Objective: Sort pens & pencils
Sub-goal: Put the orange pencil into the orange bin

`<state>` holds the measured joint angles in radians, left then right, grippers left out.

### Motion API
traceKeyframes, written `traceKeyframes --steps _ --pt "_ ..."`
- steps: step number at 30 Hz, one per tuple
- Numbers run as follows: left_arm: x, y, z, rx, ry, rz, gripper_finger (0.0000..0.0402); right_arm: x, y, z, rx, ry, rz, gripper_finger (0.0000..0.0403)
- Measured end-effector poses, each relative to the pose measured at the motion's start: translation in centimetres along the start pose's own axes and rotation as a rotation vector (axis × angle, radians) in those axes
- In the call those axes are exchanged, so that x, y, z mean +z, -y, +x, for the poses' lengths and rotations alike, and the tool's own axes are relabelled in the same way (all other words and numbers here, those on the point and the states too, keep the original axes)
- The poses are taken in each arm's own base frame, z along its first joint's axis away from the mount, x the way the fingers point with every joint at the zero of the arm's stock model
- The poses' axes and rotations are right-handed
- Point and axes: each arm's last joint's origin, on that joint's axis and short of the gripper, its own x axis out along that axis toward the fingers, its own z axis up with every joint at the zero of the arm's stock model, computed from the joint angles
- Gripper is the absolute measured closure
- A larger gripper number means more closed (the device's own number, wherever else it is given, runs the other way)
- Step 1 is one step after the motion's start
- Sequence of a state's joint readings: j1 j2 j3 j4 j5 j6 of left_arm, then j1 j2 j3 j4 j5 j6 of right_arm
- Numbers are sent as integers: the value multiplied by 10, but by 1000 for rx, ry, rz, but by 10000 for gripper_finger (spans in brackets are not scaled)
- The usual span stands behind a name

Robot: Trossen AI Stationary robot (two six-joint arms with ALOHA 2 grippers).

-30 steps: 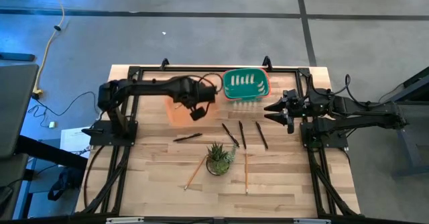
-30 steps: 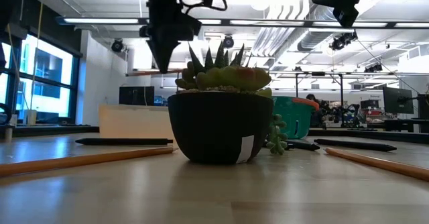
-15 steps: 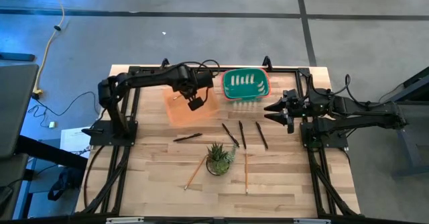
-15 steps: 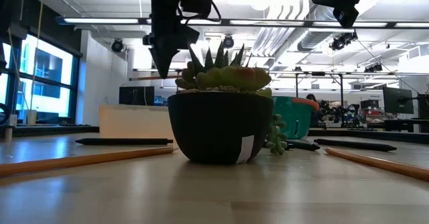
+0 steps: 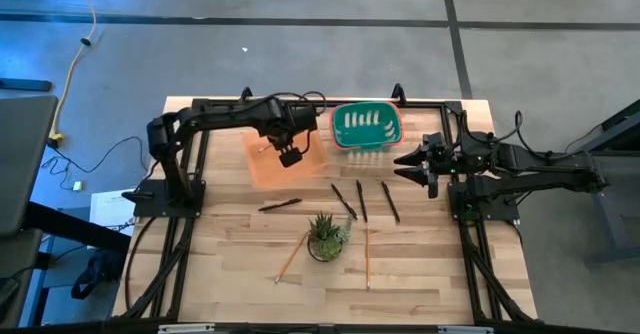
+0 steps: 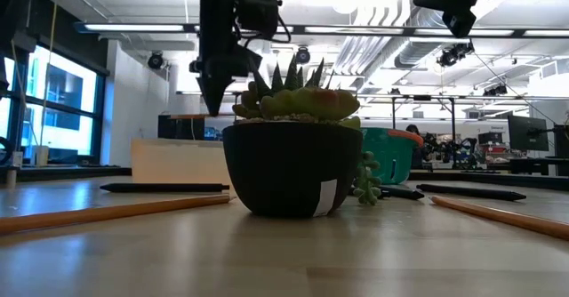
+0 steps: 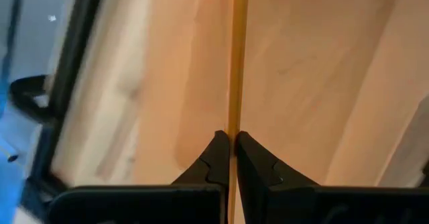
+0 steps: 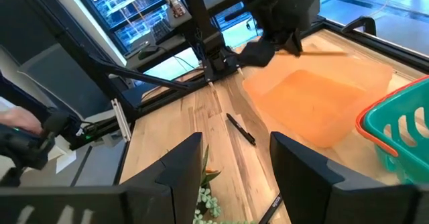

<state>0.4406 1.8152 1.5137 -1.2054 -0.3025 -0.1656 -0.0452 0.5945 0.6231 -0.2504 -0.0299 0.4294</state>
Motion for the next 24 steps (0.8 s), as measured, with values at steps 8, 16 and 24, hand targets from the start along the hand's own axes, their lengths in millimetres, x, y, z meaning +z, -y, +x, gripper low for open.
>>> traceKeyframes --steps 8,16,24 --pt "-10 8 26 -18 -48 -9 401 0 0 0 0 0 12 238" --pt "-9 11 33 -46 -22 -26 401 0 0 0 0 0 8 238" --pt "-8 11 33 -48 -5 -25 401 0 0 0 0 0 9 238"
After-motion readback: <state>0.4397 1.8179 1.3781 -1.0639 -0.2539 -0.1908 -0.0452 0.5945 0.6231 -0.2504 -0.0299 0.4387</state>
